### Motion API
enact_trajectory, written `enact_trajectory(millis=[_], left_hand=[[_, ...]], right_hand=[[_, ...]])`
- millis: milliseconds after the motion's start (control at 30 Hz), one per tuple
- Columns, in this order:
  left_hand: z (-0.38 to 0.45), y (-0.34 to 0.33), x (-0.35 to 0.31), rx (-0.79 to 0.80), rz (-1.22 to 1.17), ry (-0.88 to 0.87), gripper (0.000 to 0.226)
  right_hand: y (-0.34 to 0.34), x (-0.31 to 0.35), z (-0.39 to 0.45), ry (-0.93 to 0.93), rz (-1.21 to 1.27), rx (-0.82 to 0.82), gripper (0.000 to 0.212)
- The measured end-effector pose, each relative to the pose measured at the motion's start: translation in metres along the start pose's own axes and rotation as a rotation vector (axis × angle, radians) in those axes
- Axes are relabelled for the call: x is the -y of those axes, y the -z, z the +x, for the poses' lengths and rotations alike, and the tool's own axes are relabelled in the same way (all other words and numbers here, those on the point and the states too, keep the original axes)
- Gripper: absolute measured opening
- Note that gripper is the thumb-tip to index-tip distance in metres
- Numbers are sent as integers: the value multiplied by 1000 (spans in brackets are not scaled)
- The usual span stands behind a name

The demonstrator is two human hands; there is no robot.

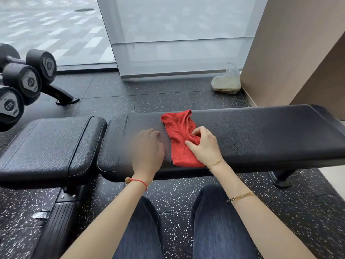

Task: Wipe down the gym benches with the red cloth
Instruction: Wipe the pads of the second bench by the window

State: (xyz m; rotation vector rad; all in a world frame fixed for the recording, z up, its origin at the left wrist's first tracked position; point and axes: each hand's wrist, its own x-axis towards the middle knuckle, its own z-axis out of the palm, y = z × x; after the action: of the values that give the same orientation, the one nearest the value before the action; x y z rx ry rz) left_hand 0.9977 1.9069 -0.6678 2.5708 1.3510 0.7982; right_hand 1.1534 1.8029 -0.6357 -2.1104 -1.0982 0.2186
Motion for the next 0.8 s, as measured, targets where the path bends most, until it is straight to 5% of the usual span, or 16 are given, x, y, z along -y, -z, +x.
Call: enact_trajectory(millis=[233,800], left_hand=[[1,0,0,6,-1,4,37],[1,-2,4,1,-44,25,35]], right_hand=[[-3,2,4,15,152,-42,23],[-4,8,16,22,408,-62,44]])
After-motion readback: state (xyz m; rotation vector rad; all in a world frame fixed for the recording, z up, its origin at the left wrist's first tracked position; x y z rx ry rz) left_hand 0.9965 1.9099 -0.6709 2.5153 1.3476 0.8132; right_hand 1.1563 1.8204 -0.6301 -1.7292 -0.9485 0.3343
